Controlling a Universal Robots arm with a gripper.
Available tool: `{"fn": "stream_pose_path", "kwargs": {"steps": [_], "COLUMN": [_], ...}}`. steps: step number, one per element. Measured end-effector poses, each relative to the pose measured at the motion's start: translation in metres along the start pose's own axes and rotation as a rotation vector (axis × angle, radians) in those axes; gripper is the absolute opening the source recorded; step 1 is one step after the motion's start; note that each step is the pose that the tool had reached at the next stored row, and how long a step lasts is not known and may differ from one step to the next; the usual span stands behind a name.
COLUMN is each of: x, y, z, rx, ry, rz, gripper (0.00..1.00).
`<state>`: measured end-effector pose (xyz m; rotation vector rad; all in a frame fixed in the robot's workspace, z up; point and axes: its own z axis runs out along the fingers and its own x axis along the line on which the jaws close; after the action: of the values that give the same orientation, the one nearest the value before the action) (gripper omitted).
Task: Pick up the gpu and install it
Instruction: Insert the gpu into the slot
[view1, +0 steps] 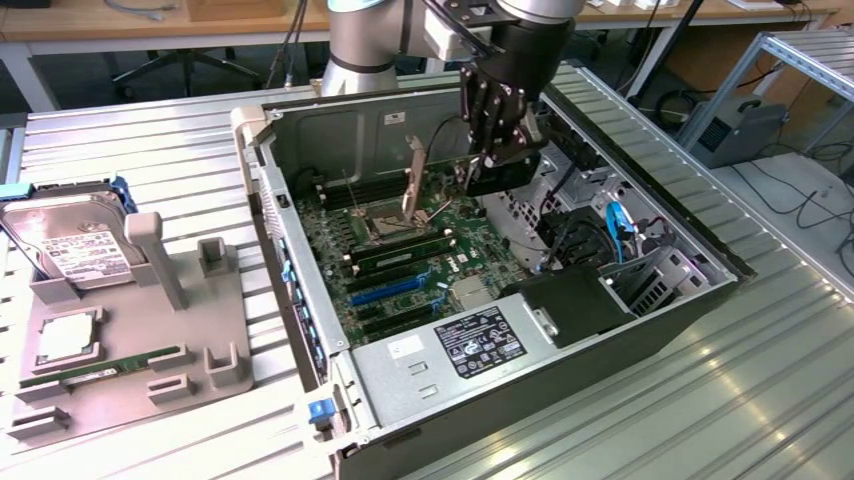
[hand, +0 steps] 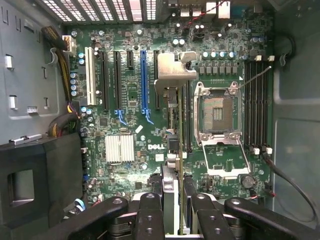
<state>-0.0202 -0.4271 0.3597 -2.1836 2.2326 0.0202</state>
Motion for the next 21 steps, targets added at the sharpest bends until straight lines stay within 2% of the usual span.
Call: {"fn": "stream_pose_path", "kwargs": {"steps": [21], "x": [0.0044], "y": [0.0009], "z": [0.0020], "rx": [0.0000], "ry": [0.0001], "rz": [0.000], "gripper": [0.27]}}
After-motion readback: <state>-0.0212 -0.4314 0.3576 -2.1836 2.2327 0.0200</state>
